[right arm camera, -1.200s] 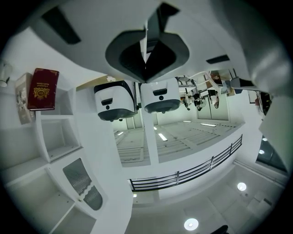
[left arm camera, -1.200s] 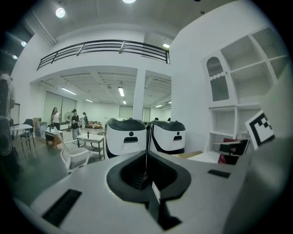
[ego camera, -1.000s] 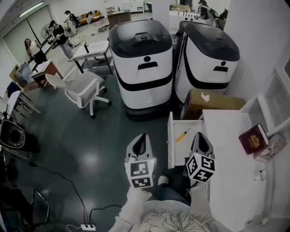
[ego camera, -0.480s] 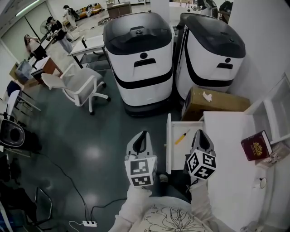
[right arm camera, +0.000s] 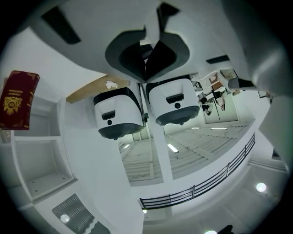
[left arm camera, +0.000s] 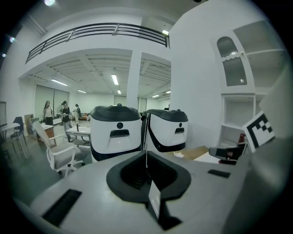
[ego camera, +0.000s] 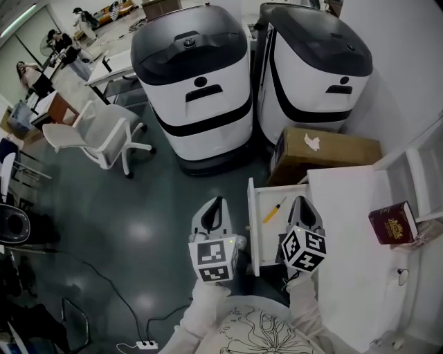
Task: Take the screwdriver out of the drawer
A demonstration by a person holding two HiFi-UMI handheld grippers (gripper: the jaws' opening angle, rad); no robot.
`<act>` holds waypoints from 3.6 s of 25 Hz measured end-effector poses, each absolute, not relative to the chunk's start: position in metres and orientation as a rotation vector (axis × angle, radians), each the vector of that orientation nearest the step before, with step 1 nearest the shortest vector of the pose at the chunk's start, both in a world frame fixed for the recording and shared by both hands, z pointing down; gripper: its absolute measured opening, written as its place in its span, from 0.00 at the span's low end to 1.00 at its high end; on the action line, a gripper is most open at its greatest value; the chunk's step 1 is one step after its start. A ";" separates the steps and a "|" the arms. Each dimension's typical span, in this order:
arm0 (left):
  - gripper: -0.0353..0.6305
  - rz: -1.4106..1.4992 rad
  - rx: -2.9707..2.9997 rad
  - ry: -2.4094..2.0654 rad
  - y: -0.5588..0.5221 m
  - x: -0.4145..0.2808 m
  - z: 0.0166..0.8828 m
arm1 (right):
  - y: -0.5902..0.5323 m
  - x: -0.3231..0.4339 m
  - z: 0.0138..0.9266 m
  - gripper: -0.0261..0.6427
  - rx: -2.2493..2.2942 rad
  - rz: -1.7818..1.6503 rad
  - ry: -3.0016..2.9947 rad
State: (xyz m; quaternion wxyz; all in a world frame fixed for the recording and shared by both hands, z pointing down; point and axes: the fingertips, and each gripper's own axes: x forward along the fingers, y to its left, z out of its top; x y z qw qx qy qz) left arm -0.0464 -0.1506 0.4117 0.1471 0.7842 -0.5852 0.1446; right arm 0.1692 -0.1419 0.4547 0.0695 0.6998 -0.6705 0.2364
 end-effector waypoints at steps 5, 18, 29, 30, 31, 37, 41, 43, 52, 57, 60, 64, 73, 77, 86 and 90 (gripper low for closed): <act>0.07 0.458 2.286 -1.584 -0.190 -0.033 0.431 | -0.169 0.173 0.476 0.04 2.124 0.756 -1.941; 0.07 0.595 2.296 -1.385 -0.255 -0.005 0.496 | -0.206 0.188 0.554 0.04 2.088 0.880 -1.727; 0.07 0.680 2.269 -1.276 -0.278 0.010 0.549 | -0.217 0.180 0.628 0.17 1.999 1.017 -1.655; 0.06 0.687 2.265 -1.269 -0.279 0.011 0.553 | -0.217 0.179 0.634 0.17 1.994 1.029 -1.653; 0.07 0.693 2.260 -1.262 -0.280 0.012 0.558 | -0.217 0.179 0.641 0.18 1.989 1.044 -1.653; 0.07 0.738 2.237 -1.215 -0.280 0.017 0.586 | -0.209 0.179 0.687 0.23 1.963 1.151 -1.602; 0.07 0.754 2.229 -1.194 -0.282 0.019 0.602 | -0.204 0.177 0.726 0.25 1.923 1.204 -1.555; 0.07 0.761 2.225 -1.186 -0.283 0.020 0.608 | -0.200 0.177 0.744 0.25 1.911 1.244 -1.526; 0.07 0.798 2.189 -1.152 -0.284 0.022 0.636 | -0.188 0.178 0.806 0.25 1.863 1.355 -1.402; 0.07 0.817 2.166 -1.146 -0.284 0.019 0.649 | -0.185 0.183 0.828 0.25 1.868 1.416 -1.336; 0.06 0.825 2.153 -1.148 -0.284 0.017 0.654 | -0.183 0.183 0.839 0.25 1.855 1.434 -1.313; 0.07 0.833 2.147 -1.136 -0.283 0.018 0.661 | -0.180 0.182 0.852 0.24 1.832 1.455 -1.280; 0.07 0.836 2.140 -1.120 -0.282 0.016 0.667 | -0.174 0.182 0.865 0.20 1.802 1.458 -1.220; 0.07 0.836 2.140 -1.114 -0.282 0.014 0.668 | -0.174 0.184 0.866 0.17 1.816 1.453 -1.192; 0.07 0.824 2.161 -1.113 -0.282 0.011 0.661 | -0.167 0.185 0.860 0.15 1.836 1.491 -1.192; 0.06 0.801 2.186 -1.122 -0.280 0.013 0.648 | -0.160 0.189 0.841 0.15 1.862 1.468 -1.211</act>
